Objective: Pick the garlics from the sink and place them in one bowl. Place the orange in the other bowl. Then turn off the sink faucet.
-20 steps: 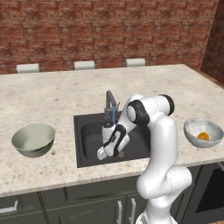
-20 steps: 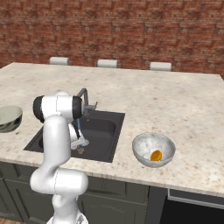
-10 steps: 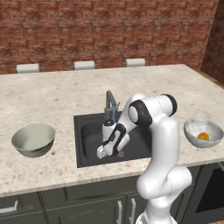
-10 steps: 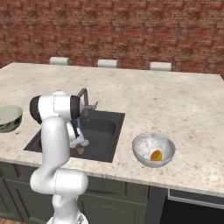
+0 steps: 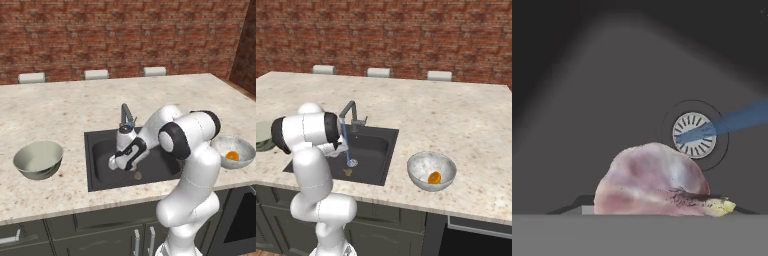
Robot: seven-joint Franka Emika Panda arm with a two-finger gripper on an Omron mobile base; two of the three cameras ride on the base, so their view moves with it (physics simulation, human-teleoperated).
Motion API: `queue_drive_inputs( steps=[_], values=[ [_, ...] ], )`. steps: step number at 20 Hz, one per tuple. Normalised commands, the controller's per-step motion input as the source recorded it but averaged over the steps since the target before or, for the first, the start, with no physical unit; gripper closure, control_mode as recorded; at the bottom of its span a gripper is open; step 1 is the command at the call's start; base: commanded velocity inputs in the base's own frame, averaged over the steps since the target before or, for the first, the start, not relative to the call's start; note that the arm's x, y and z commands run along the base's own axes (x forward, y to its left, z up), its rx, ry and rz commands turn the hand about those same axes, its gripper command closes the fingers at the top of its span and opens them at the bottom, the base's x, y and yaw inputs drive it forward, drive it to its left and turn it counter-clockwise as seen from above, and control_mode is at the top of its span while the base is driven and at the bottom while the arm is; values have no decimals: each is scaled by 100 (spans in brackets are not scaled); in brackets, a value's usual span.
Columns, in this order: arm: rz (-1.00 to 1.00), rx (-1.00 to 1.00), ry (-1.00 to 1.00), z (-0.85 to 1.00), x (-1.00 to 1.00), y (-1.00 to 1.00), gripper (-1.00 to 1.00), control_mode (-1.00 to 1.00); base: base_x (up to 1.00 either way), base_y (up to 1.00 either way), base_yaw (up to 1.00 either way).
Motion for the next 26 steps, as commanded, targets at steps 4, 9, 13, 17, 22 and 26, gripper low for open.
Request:
queue_drive_inputs(
  steps=[4,9,13,17,22,26],
  values=[
    [0,0,-1,98,-7,19,100,-100,0,0,0],
    [5,0,1,83,-5,27,100,-100,0,0,0],
    [21,0,6,48,-13,47,100,-100,0,0,0],
    [28,0,-4,26,-11,57,100,-100,0,0,0],
    [30,0,-20,16,-25,55,100,-100,0,0,0],
    [30,0,-27,8,-27,52,100,-100,0,0,0]
  ],
)
